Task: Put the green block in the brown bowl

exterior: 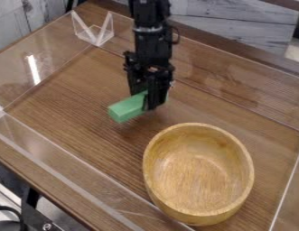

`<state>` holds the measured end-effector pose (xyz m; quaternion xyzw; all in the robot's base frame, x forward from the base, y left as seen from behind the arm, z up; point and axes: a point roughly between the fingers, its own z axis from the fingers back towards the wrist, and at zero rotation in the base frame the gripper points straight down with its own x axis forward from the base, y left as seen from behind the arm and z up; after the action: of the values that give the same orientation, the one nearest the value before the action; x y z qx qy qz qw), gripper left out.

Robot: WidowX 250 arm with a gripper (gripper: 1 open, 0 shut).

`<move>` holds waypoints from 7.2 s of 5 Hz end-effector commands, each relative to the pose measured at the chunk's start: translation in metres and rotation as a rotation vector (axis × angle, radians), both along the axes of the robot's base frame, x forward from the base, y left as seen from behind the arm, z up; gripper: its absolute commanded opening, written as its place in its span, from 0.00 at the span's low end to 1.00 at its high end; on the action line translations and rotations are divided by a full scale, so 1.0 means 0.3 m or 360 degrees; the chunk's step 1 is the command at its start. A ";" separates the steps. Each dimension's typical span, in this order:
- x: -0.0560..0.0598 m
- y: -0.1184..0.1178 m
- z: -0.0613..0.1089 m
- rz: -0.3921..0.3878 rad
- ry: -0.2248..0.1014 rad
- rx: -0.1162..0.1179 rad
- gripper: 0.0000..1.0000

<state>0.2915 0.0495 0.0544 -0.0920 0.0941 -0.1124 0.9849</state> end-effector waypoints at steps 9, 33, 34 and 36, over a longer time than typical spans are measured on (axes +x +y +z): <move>0.109 0.007 0.071 0.0082 -0.0257 0.0071 0.00; -0.235 -0.451 0.085 -0.0039 -0.0318 -0.0068 0.00; -0.235 -0.455 0.076 -0.0037 -0.0315 -0.0073 0.00; -0.227 -0.442 0.092 -0.0024 -0.0313 -0.0092 0.00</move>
<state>0.2141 -0.0823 0.0707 -0.1045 0.0196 -0.1319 0.9855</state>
